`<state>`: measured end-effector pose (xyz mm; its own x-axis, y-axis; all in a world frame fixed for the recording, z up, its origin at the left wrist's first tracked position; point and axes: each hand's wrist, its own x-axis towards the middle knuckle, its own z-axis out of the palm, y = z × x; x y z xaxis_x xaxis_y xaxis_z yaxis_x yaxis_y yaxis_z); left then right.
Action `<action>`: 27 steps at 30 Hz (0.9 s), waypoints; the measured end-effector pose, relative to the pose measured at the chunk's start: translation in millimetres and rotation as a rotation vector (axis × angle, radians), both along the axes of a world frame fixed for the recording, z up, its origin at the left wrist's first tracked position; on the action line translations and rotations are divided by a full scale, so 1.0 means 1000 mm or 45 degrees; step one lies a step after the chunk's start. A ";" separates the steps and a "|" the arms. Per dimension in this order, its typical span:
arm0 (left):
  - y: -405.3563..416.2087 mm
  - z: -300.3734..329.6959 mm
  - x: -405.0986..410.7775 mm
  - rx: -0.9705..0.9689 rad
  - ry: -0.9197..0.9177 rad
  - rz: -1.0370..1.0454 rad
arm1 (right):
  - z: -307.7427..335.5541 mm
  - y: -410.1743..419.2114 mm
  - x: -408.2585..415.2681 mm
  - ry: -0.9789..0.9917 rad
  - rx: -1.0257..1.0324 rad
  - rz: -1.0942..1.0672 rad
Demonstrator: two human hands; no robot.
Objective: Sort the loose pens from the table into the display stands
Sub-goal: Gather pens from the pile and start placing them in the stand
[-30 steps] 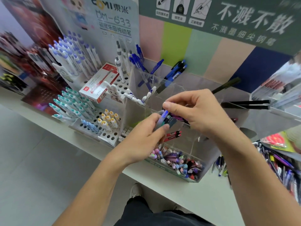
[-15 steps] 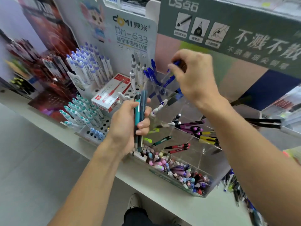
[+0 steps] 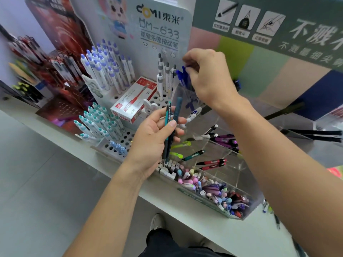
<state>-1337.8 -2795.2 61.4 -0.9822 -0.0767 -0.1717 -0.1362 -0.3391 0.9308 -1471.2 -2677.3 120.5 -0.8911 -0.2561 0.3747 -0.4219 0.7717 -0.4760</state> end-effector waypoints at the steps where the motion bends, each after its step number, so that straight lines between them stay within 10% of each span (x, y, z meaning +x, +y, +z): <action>1: 0.000 -0.002 -0.001 -0.013 -0.008 0.024 | 0.000 0.003 -0.002 0.051 0.063 -0.085; 6: 0.002 -0.011 -0.001 -0.078 -0.007 0.022 | -0.009 0.023 0.001 -0.081 0.323 -0.328; 15: 0.019 -0.020 0.005 -0.129 0.019 -0.010 | 0.015 0.050 0.008 -0.415 0.384 0.393; 21: 0.041 -0.035 0.018 -0.129 -0.012 -0.075 | 0.010 0.100 0.065 -0.124 -0.178 0.194; 27: 0.068 -0.059 0.029 -0.496 -0.022 -0.308 | -0.084 0.143 0.136 -0.817 -0.540 -0.034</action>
<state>-1308.4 -2727.6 2.3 -0.9770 0.0924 -0.1922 -0.1852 0.0794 0.9795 -1335.5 -2534.6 37.0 -0.9709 -0.1814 -0.1567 0.0532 0.4742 -0.8788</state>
